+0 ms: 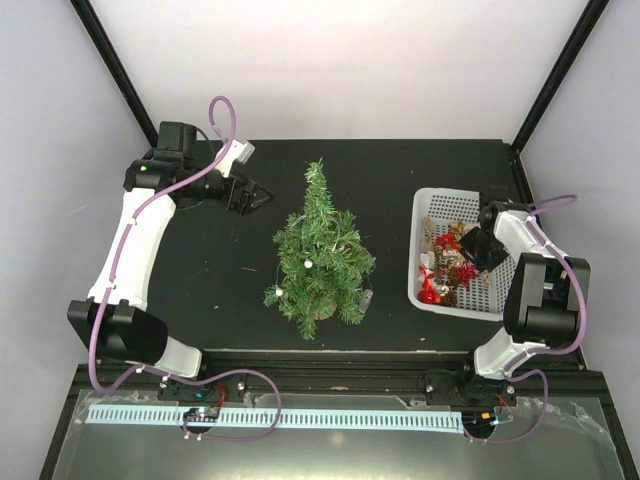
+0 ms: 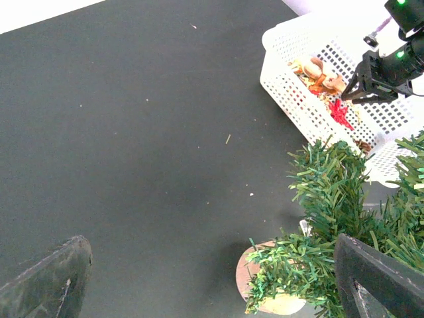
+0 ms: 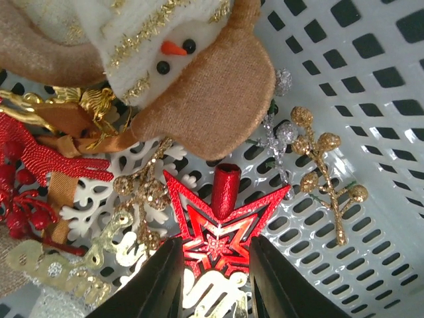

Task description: Decorate the small christmas tree

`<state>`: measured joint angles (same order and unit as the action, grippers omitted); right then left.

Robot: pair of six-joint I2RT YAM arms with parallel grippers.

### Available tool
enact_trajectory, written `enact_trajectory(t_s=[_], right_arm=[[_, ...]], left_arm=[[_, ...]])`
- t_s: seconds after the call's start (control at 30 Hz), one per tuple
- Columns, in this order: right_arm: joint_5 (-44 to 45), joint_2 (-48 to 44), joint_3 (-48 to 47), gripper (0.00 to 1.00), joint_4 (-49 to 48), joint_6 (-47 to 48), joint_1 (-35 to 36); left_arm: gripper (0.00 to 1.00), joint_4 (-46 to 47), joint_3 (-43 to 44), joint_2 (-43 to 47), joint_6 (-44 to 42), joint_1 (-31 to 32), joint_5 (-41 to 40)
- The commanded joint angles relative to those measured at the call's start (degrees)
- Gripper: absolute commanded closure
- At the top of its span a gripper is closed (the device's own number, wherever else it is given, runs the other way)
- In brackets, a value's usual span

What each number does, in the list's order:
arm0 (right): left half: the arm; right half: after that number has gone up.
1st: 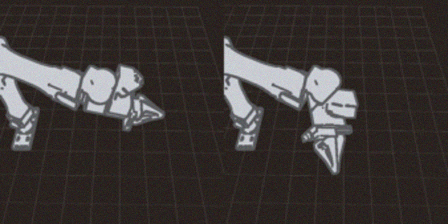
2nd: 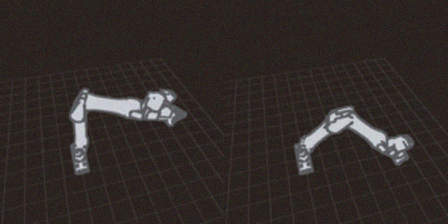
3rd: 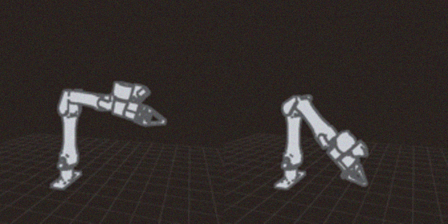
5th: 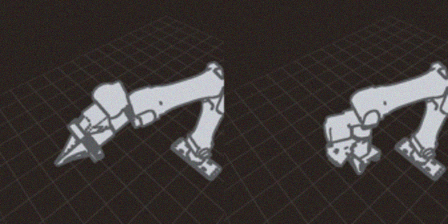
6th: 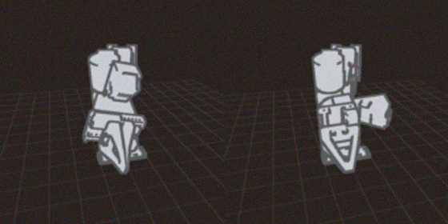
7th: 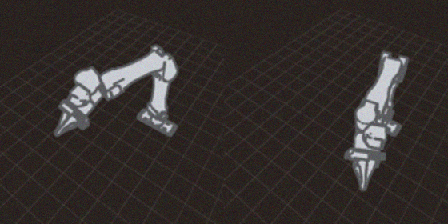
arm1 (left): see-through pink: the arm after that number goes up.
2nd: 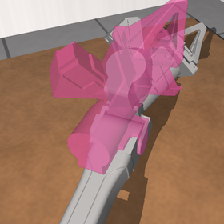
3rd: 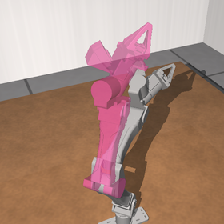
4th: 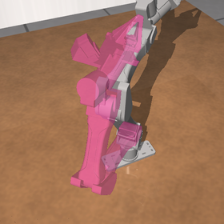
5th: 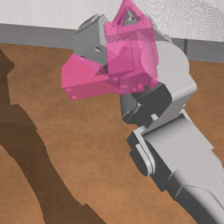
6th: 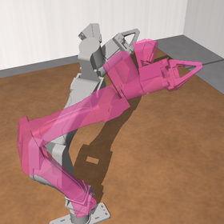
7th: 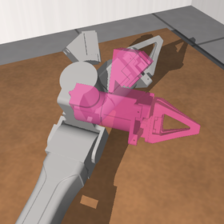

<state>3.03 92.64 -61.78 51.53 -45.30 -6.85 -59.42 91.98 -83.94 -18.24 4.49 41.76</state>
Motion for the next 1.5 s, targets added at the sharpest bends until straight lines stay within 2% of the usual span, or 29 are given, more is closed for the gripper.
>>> enact_trajectory(t_s=[0.0, 0.43, 0.9, 1.27, 1.47], right_arm=[[2.2, 1.3, 0.5, 0.7, -1.8, -2.2, -0.5], [1.5, 4.1, 2.4, 0.72, -6.7, -0.7, -4.6], [1.2, 6.8, 4.3, 0.76, -10.1, 0.2, -4.8], [3.8, 8.8, 3.2, 0.82, -8.2, 2.3, -4.8], [4.7, 6.0, 2.5, 0.85, -6.9, 3.4, -4.8]], left_arm=[[0.01, 1.7, 0.4, 0.8, -0.7, -0.4, 0.4], [0.01, 2.3, 0.4, 0.0, 0.3, -0.3, 0.6], [0.01, 2.2, 0.3, 0.1, 0.3, -0.3, -0.1], [0.01, 1.7, 0.8, 0.7, -0.9, -0.3, -0.9], [0.01, 0.8, 3.1, 0.8, -2.0, -0.3, -1.6]])
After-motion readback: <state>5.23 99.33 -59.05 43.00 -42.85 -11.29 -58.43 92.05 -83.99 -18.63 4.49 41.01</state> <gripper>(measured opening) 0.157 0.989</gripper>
